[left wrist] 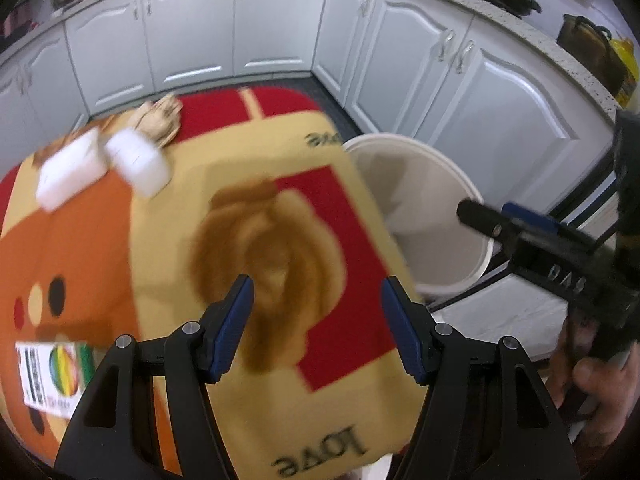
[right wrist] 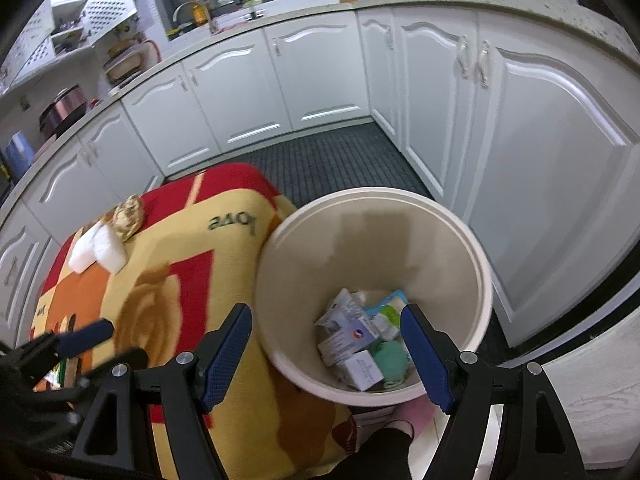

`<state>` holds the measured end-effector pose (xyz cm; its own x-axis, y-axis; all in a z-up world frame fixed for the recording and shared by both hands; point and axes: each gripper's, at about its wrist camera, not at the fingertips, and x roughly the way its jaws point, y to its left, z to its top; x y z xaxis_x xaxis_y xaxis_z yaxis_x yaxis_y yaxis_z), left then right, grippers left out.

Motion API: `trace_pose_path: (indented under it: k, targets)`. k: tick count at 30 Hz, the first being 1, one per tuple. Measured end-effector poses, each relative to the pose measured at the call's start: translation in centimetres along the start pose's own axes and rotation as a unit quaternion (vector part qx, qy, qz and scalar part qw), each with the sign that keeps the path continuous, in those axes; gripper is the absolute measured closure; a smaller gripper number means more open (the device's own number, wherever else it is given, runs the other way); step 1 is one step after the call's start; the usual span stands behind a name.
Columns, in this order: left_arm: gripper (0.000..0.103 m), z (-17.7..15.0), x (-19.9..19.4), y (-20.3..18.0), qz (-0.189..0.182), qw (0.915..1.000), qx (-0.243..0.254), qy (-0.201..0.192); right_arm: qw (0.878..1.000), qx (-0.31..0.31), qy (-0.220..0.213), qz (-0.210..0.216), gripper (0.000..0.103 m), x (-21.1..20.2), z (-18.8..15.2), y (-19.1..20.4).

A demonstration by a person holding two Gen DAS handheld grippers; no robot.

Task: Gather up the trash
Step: 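Move both open tools back over the table, then grasp the rainbow-printed medicine box with the left tool while the right tool grasps the white foam block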

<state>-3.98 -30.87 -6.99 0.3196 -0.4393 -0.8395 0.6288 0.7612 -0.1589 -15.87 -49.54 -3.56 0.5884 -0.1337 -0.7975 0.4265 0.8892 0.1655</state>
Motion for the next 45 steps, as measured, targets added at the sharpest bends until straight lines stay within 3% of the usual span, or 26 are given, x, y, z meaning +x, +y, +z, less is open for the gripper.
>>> trace_pose_path:
  k: [8,17,22,27,30,36,38,45]
  targets:
    - [0.038,-3.9,-1.4,5.3,0.028,0.9992,-0.020,0.022,0.999,-0.032,0.002,0.023,0.028,-0.1,0.1,3.5]
    - [0.038,-5.9,-5.0,15.3,0.063,0.9931,-0.097,0.022,0.997,-0.053,0.012,0.047,0.028,0.6,0.2,7.1]
    - [0.039,-7.3,-7.4,21.7,0.101,0.9828,-0.153,0.022,0.995,-0.078,0.022,0.065,0.028,1.4,-0.1,10.1]
    - [0.039,-9.7,-9.6,28.3,0.132,0.9617,-0.240,0.015,0.991,-0.094,0.037,0.089,0.028,2.8,0.1,13.1]
    - [0.038,-10.6,-11.2,29.8,0.132,0.9561,-0.261,0.003,0.988,-0.104,0.045,0.105,0.028,3.8,0.4,15.0]
    - [0.038,-9.8,-13.4,30.2,0.130,0.9534,-0.271,-0.029,0.982,-0.125,0.040,0.137,0.027,5.5,1.9,18.7]
    - [0.038,-8.8,-13.3,30.4,0.126,0.9518,-0.277,-0.039,0.981,-0.131,0.039,0.137,0.022,6.2,2.5,20.0]
    - [0.036,-6.2,-10.6,32.0,0.119,0.9434,-0.307,-0.041,0.978,-0.162,0.052,0.122,0.022,9.5,4.5,23.0]
